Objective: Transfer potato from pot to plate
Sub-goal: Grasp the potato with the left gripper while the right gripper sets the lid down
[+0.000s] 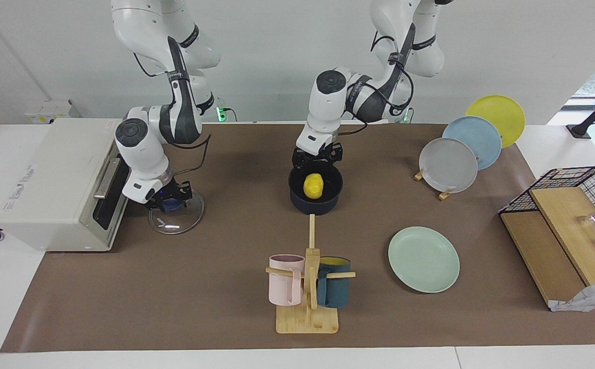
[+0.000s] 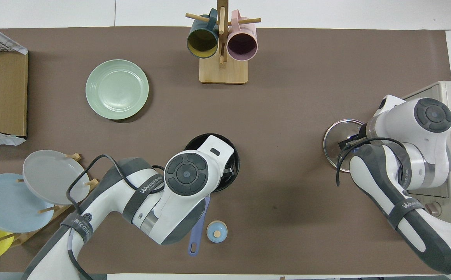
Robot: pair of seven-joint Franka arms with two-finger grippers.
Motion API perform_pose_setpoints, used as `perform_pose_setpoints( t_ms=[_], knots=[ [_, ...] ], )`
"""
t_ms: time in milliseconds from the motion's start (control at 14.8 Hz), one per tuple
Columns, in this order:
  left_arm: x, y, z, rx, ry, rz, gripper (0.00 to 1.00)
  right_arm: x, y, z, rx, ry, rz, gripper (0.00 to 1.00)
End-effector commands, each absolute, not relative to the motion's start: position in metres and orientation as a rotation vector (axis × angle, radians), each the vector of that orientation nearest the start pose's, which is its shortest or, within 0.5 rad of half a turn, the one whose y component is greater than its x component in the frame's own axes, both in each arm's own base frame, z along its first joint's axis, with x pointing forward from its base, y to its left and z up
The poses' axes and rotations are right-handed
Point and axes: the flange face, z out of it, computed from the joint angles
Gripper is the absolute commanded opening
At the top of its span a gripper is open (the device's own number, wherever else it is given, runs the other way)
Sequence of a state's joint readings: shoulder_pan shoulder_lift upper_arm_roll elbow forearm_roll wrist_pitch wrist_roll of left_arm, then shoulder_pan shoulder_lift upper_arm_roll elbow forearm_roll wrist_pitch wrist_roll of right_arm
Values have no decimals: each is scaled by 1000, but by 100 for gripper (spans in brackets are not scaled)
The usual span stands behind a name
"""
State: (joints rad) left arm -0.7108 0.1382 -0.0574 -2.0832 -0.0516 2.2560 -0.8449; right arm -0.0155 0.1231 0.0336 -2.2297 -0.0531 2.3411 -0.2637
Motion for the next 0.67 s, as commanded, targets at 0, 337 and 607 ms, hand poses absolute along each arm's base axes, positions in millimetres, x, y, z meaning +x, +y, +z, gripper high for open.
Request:
perform_pose_setpoints(
  t_ms=[0,337,607],
  knots=[
    [410,-398,344,-3213,-203,6,100,544,10,345,-3121,-500,25,100],
    [411,-397,328,-3195,-198,33,100,579,27,482,-3132,-429,114,100],
    [413,-398,318,-3196,-205,31,100,568,21,567,-3150,-412,137,100]
  ],
)
